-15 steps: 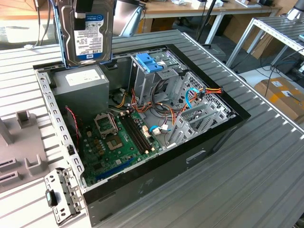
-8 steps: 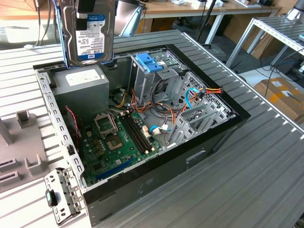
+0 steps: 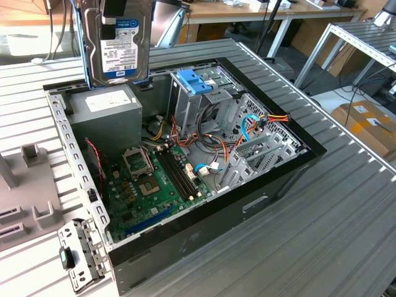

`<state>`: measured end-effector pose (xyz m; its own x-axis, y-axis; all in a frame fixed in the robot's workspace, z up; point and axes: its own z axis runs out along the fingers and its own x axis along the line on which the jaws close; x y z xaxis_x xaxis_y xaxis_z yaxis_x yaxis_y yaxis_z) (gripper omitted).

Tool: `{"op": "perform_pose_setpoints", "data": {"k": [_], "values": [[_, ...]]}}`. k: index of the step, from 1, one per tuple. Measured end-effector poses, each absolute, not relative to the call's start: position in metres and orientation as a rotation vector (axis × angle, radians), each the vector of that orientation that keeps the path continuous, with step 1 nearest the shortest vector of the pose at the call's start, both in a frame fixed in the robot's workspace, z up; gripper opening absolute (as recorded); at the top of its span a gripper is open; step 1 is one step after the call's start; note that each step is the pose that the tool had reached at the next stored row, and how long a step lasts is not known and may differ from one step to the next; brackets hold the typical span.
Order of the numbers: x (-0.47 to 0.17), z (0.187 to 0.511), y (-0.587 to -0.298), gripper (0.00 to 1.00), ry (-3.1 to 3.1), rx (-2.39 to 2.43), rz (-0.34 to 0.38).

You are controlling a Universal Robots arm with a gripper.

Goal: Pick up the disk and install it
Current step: 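Pick up the disk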

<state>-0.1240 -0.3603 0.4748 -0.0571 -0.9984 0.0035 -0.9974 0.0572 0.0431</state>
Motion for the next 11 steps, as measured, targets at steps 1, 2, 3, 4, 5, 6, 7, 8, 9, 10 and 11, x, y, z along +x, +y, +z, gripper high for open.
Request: {"op": "perform_pose_setpoints", "data": {"k": [1, 2, 3, 4, 5, 6, 7, 8, 9, 10, 11], "values": [[-0.1238, 0.4748, -0.3604, 0.36, -2.26, 2.135, -0.045], [-0.1235, 0.4748, -0.3605, 0.36, -2.26, 2.135, -0.045], [-0.1233, 0.4748, -0.3605, 0.36, -2.26, 2.135, -0.045], [-0.123, 0.4748, -0.3606, 0.36, -2.26, 2.135, -0.045], [-0.1226, 0.4747, -0.3608, 0.36, -2.26, 2.135, -0.045], [-0.1223, 0.4747, -0.361, 0.36, -2.26, 2.135, -0.045], [-0.122, 0.4747, -0.3611, 0.36, -2.26, 2.135, -0.045], [-0.1217, 0.4747, -0.3612, 0.36, -2.26, 2.135, -0.045], [-0.1215, 0.4747, -0.3614, 0.36, -2.26, 2.135, -0.045], [-0.1212, 0.4746, -0.3615, 0.36, -2.26, 2.135, -0.045], [-0.121, 0.4746, -0.3616, 0.36, -2.26, 2.135, -0.045]]}}
